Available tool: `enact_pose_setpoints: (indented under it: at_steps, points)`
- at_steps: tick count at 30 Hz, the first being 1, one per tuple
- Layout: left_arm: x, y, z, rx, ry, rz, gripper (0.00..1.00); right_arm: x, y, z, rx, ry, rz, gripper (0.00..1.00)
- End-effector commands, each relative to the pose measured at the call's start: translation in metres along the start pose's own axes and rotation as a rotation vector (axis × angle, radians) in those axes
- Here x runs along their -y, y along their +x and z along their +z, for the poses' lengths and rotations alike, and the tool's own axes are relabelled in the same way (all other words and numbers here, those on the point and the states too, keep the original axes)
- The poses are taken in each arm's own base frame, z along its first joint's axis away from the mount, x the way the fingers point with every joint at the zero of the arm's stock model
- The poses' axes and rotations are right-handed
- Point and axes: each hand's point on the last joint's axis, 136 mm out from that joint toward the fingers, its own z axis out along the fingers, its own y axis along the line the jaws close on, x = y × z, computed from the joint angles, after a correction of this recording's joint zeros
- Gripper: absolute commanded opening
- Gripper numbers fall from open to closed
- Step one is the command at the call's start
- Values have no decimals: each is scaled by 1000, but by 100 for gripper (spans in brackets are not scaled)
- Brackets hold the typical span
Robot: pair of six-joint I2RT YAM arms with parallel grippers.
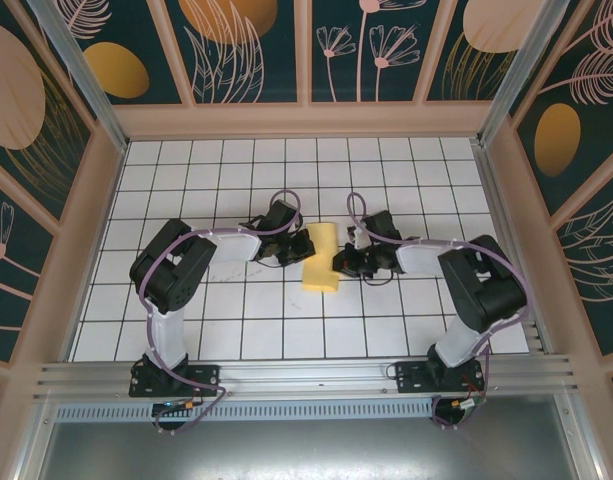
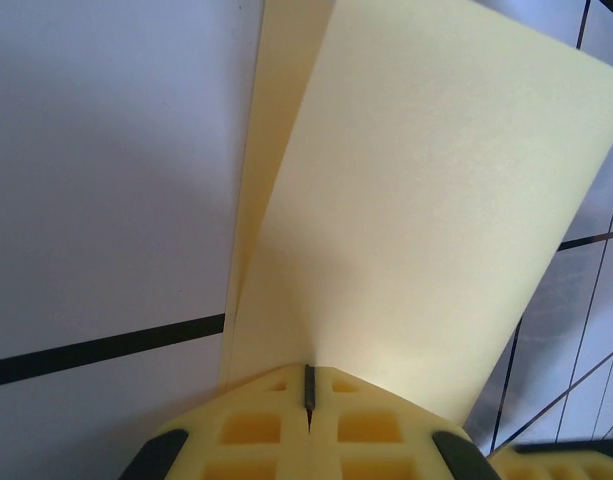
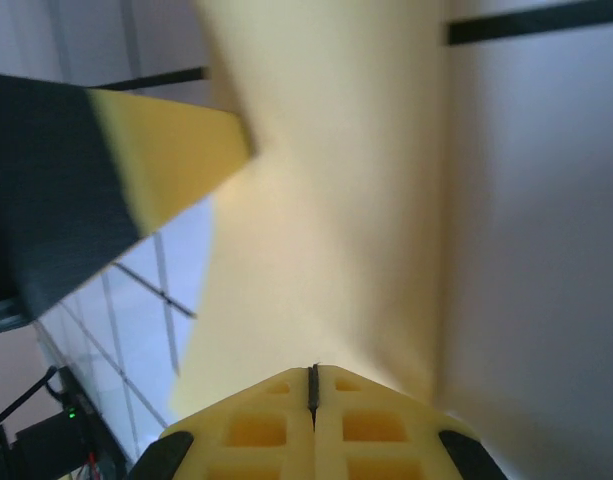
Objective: Fold a paper plane with a square sheet of paper (pick it up from the middle)
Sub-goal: Fold the square sheet of paper in half at the center of the table.
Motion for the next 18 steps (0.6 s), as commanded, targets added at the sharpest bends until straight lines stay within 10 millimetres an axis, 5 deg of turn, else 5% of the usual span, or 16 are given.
enact_pose_setpoints:
  at_steps: [1,13,18]
  points:
    - [-31,14,7,-31,-102,-15,0,-24,2,-10,6,-109,-52,2]
    - [-30,13,8,-34,-98,-13,0,34,41,14,-88,21,63,2]
    - [-31,14,7,-33,-101,-15,0,25,37,5,-65,23,38,2]
